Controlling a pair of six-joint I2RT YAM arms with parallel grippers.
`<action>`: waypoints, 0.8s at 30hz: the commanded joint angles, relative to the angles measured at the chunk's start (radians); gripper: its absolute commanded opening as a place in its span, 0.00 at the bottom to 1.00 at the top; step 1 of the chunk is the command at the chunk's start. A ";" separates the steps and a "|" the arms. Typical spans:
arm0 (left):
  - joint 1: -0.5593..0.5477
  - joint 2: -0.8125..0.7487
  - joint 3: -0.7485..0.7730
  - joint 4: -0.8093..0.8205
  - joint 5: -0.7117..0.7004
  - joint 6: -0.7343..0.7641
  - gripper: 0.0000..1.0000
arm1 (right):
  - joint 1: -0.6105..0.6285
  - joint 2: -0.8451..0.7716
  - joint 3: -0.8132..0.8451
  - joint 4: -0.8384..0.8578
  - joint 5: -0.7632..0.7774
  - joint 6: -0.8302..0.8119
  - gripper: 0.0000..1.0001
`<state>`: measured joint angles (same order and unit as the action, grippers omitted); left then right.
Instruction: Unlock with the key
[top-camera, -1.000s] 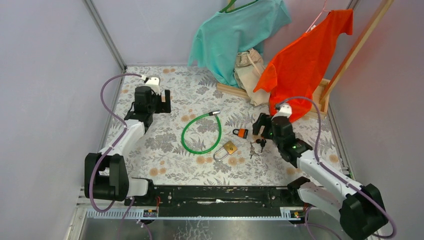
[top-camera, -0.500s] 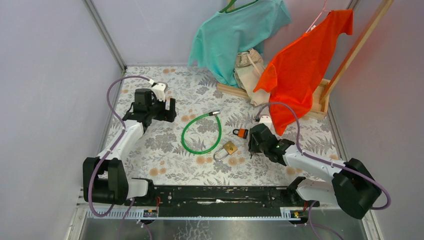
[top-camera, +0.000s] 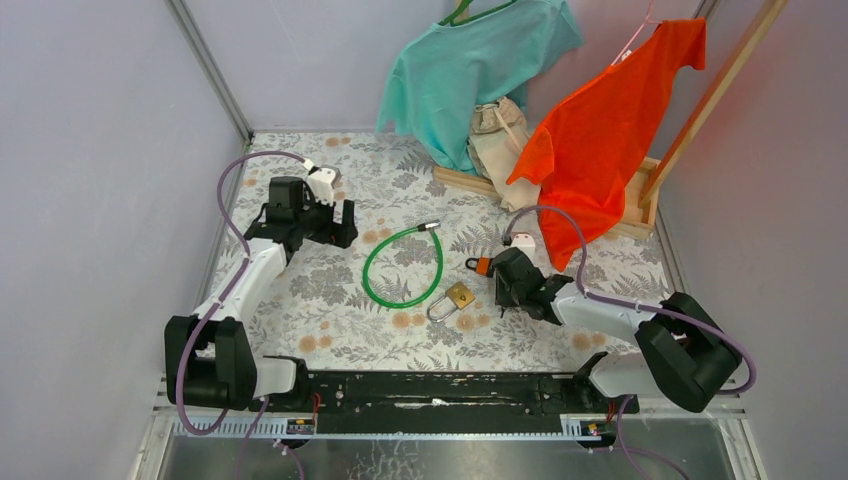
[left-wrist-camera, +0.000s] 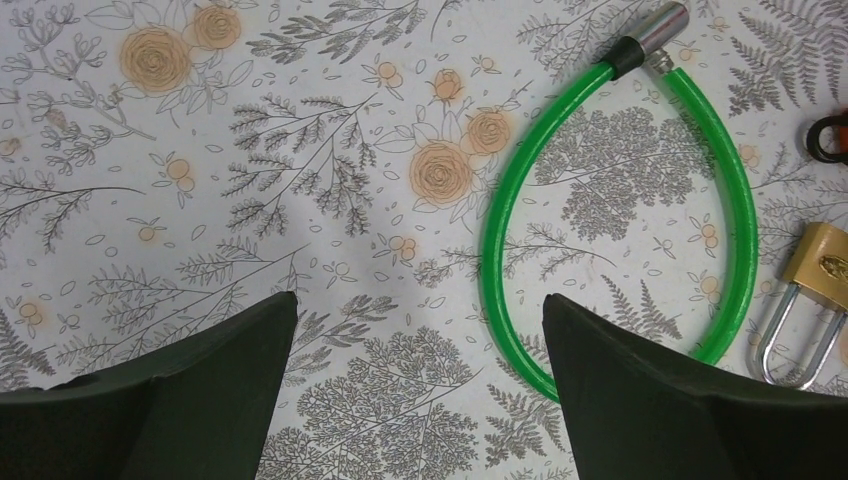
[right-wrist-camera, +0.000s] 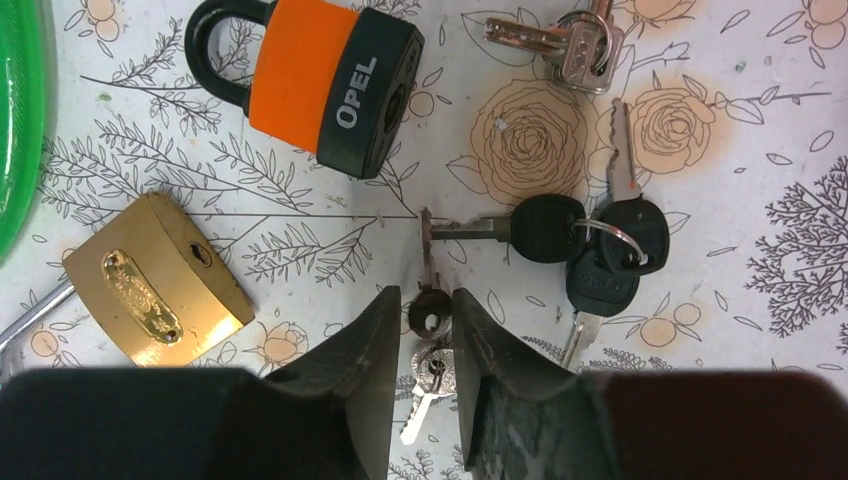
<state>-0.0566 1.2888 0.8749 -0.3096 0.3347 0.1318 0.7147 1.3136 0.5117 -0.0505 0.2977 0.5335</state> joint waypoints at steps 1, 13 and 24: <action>0.007 -0.016 0.034 -0.037 0.066 0.029 1.00 | 0.009 0.028 0.029 0.003 0.004 0.014 0.28; 0.007 -0.016 0.045 -0.084 0.138 0.046 1.00 | 0.011 -0.031 0.023 0.033 -0.090 -0.014 0.00; 0.007 0.040 0.086 -0.147 0.384 0.067 1.00 | 0.012 -0.167 0.077 0.111 -0.394 -0.153 0.00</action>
<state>-0.0563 1.3022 0.9215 -0.4217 0.5819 0.1696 0.7185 1.1847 0.5228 -0.0055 0.0837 0.4496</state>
